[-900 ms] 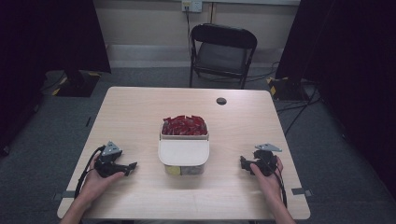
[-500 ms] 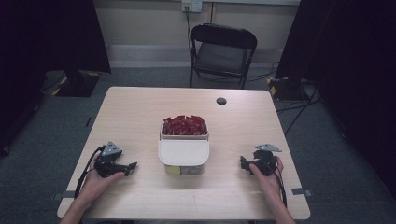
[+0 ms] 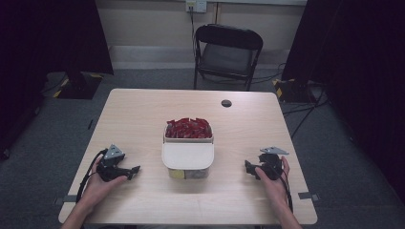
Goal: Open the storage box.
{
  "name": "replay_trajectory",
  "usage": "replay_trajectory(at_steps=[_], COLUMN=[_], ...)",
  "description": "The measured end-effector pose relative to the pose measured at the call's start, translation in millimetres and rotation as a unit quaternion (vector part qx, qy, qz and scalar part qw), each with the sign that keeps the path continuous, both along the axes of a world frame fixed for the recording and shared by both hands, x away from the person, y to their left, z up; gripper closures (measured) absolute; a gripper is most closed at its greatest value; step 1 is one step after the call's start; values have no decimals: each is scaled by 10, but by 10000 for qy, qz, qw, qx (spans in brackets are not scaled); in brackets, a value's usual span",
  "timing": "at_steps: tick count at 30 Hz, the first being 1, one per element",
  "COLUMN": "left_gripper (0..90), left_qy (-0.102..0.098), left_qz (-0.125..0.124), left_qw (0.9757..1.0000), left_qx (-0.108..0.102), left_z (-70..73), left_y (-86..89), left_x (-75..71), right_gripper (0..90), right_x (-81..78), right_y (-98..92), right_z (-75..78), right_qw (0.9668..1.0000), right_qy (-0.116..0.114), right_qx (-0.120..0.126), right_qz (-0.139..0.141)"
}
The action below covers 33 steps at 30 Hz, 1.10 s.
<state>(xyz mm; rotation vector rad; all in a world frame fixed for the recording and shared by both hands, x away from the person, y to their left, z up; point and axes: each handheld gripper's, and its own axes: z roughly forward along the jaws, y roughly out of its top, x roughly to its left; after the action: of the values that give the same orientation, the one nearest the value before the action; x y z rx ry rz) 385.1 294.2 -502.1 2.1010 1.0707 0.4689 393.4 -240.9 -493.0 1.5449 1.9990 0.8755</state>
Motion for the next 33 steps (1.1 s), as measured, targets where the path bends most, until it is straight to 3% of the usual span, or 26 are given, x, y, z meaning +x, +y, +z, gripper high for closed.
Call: replay_trajectory(at_steps=[5, 11, 17, 19, 25, 33], left_gripper=[147, 147, 147, 147, 147, 147], left_qy=[3, 0, 5, 6, 0, 5], left_qz=[-12, -1, -12, -15, -2, -12], left_qw=[10000, 10000, 10000, 10000, 10000, 10000], left_qx=[17, 0, 17, 25, 3, 19], left_z=[2, 0, 2, 2, 0, 2], left_y=[2, 0, 2, 3, 0, 2], left_x=[0, 0, 0, 0, 0, 0], right_gripper=[146, 151, 153, 155, 154, 146], right_x=[-34, -107, -149, -172, -254, -318], right_y=[-8, 21, 91, 121, 225, 311], right_z=[56, 163, 252, 289, 389, 517], right_qw=[9999, 9991, 9982, 9981, 9960, 9943], right_qy=[-96, -370, -410, -330, -460, -551], right_qx=[125, 200, 334, 420, 453, 415], right_qz=[13, 111, 286, 319, 617, 818])
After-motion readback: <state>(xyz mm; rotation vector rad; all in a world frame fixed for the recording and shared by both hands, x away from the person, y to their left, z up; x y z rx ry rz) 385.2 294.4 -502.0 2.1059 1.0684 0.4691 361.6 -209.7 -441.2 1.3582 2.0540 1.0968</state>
